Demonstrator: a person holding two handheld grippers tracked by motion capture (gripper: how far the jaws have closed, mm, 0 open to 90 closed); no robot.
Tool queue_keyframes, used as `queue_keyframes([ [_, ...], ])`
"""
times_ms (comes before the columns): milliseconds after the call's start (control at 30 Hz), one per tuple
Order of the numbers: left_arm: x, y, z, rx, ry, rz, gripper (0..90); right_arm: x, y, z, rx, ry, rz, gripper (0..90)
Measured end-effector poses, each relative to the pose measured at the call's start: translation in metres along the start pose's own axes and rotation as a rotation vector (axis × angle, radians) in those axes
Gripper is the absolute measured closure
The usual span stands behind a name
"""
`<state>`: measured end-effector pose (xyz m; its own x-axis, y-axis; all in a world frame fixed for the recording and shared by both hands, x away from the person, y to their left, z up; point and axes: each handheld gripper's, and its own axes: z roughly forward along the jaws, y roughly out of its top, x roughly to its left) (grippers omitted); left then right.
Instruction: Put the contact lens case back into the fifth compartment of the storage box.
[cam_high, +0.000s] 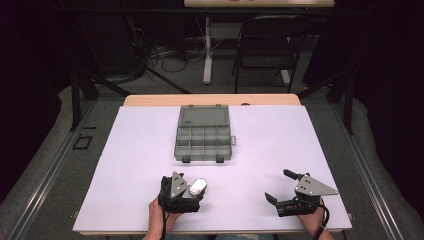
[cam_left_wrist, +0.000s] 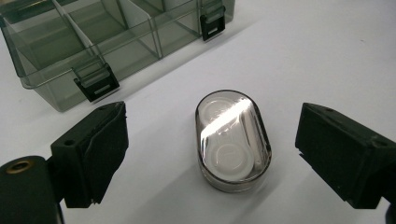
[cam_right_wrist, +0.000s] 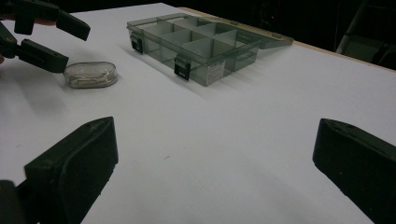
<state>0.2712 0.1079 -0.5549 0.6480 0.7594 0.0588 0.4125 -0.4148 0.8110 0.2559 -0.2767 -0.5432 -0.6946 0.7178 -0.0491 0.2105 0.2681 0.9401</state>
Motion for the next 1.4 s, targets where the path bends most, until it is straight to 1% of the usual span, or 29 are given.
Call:
queue_keyframes([
  [67, -0.001, 0.001, 0.001, 0.006, 0.008, -0.002, 9.7, 0.0, 0.0, 0.0, -0.007, -0.002, -0.004, 0.0],
  [100, -0.001, 0.001, 0.001, 0.006, 0.005, -0.005, 9.7, 0.0, 0.0, 0.0, -0.007, -0.003, -0.005, 0.0],
  [200, -0.002, 0.002, 0.004, 0.017, 0.005, -0.021, 9.8, 0.0, 0.0, 0.0, -0.003, 0.0, -0.004, 0.0],
  [300, -0.002, 0.001, 0.006, 0.043, 0.005, -0.022, 9.8, 0.0, 0.0, 0.0, -0.003, 0.006, -0.006, 0.0],
  [333, -0.002, 0.001, 0.007, 0.046, 0.006, -0.03, 9.8, 0.0, 0.0, 0.0, -0.003, 0.006, -0.004, 0.0],
  [400, -0.001, 0.001, 0.007, 0.054, 0.006, -0.027, 9.8, 0.0, 0.0, 0.0, -0.002, 0.007, -0.004, 0.0],
  [500, -0.002, 0.001, 0.009, 0.064, 0.017, -0.031, 10.0, -0.001, 0.0, 0.0, -0.001, 0.008, -0.003, 0.0],
  [567, -0.002, 0.001, 0.009, 0.071, 0.013, -0.026, 10.8, -0.001, 0.0, 0.0, -0.002, 0.008, -0.003, 0.0],
  [600, -0.002, 0.001, 0.01, 0.071, 0.01, -0.029, 12.7, -0.001, 0.0, 0.0, -0.004, 0.008, -0.003, 0.0],
  [633, -0.002, 0.001, 0.01, 0.077, 0.003, -0.021, 15.8, -0.001, -0.001, 0.0, -0.003, 0.008, -0.004, 0.0],
  [667, -0.002, 0.001, 0.011, 0.08, -0.001, -0.021, 16.0, -0.001, -0.001, 0.0, -0.003, 0.008, -0.004, 0.0],
  [733, -0.003, 0.0, 0.012, 0.085, -0.008, -0.017, 20.8, -0.001, -0.001, 0.001, -0.003, 0.009, -0.004, 0.0],
  [800, -0.004, 0.0, 0.013, 0.094, -0.014, -0.016, 23.0, -0.001, -0.001, 0.001, -0.001, 0.01, -0.006, 0.0],
  [933, -0.005, 0.0, 0.016, 0.094, -0.014, -0.015, 30.9, -0.001, -0.001, 0.001, -0.001, 0.012, -0.007, 0.0],
  [967, -0.006, 0.001, 0.018, 0.099, -0.017, -0.01, 32.8, -0.001, -0.001, 0.001, -0.002, 0.013, -0.006, 0.0],
  [1133, -0.007, 0.001, 0.02, 0.105, -0.013, -0.014, 40.5, -0.001, -0.001, 0.0, -0.002, 0.014, -0.006, 0.0],
  [1267, -0.007, 0.001, 0.02, 0.102, -0.019, -0.017, 43.8, -0.001, -0.001, 0.0, -0.001, 0.016, -0.008, 0.0],
  [1333, -0.007, 0.001, 0.02, 0.101, -0.02, -0.016, 47.3, 0.0, 0.0, 0.0, 0.002, 0.017, -0.005, 0.0],
  [1400, -0.007, 0.001, 0.02, 0.102, -0.019, -0.016, 47.8, 0.0, 0.0, 0.0, 0.003, 0.016, -0.006, 0.0],
])
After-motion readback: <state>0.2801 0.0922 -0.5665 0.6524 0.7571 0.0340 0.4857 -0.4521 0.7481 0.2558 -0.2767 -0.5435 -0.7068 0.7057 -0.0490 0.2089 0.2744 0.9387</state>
